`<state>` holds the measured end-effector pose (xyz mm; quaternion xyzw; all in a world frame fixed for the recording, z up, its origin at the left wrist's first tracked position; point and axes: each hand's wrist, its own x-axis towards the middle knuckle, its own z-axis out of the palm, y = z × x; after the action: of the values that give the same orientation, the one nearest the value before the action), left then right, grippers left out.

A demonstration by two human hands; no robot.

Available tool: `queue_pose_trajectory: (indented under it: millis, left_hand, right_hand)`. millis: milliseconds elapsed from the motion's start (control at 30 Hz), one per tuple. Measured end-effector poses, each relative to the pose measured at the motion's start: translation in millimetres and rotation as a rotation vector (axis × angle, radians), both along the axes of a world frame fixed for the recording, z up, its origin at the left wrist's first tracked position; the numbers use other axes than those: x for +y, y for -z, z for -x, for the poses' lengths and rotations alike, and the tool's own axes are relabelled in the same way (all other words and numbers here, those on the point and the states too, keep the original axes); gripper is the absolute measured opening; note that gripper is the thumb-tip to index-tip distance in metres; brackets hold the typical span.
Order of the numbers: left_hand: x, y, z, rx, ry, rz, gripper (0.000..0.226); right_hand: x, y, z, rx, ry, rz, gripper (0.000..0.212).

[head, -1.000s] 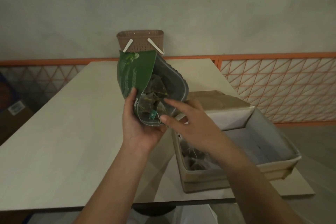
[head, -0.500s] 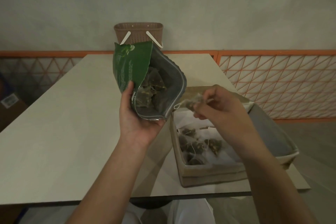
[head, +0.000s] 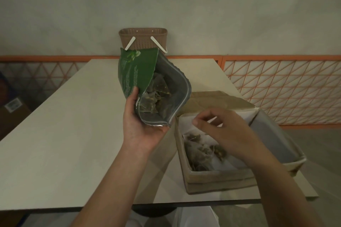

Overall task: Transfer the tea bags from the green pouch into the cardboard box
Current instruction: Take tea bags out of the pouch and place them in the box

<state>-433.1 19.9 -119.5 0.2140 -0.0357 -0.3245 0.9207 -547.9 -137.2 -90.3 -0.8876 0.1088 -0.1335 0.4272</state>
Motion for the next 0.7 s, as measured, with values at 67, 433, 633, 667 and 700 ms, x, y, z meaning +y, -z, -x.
queue_pose_trajectory:
  millis: [67, 433, 633, 667, 700]
  left_hand:
    - [2, -1, -1, -0.008, 0.000, -0.007, 0.051]
    - [10, -3, -4, 0.011, -0.009, -0.065, 0.057]
    - [17, -3, -12, -0.031, 0.043, -0.039, 0.065]
    - [19, -4, -12, -0.024, 0.037, -0.037, 0.064]
    - [20, -3, -13, -0.016, 0.026, -0.044, 0.063]
  right_hand:
    - [6, -7, -2, -0.110, 0.008, -0.029, 0.006]
    - [64, -20, -63, -0.333, -0.147, 0.440, 0.022]
    - [77, -14, -89, -0.176, -0.120, 0.741, 0.038]
    - [76, -13, -90, -0.178, -0.133, 0.730, 0.036]
    - [76, -13, -89, -0.185, -0.146, 0.706, 0.031]
